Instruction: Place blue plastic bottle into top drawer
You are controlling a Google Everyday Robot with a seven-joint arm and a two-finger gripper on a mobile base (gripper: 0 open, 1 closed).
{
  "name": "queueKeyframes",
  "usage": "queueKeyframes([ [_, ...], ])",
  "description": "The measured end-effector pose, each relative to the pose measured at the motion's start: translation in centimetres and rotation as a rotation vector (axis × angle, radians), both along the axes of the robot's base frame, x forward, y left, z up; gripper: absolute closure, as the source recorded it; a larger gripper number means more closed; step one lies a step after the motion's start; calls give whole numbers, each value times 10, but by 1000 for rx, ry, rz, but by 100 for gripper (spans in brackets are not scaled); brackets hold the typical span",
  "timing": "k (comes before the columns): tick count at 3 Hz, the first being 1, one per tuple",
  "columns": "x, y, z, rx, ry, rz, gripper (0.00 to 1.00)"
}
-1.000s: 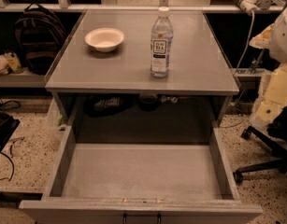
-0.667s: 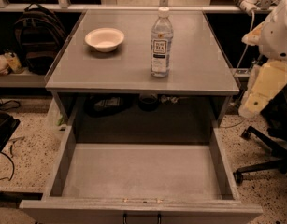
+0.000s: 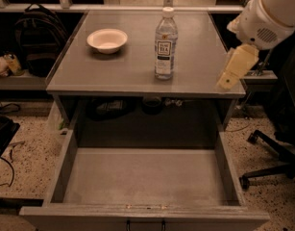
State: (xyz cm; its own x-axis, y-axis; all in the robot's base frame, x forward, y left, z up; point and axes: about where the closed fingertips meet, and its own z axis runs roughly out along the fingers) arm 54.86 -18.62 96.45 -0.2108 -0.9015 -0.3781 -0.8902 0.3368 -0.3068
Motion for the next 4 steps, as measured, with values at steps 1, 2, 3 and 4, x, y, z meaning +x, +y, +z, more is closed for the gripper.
queueKeyframes([
  [1,38,8,1,96,-34,-19,0],
  [2,72,19,-2,193,-68,-16,0],
  [3,99,34,-5,270,-96,-1,0],
  [4,119,52,-10,319,-124,15,0],
])
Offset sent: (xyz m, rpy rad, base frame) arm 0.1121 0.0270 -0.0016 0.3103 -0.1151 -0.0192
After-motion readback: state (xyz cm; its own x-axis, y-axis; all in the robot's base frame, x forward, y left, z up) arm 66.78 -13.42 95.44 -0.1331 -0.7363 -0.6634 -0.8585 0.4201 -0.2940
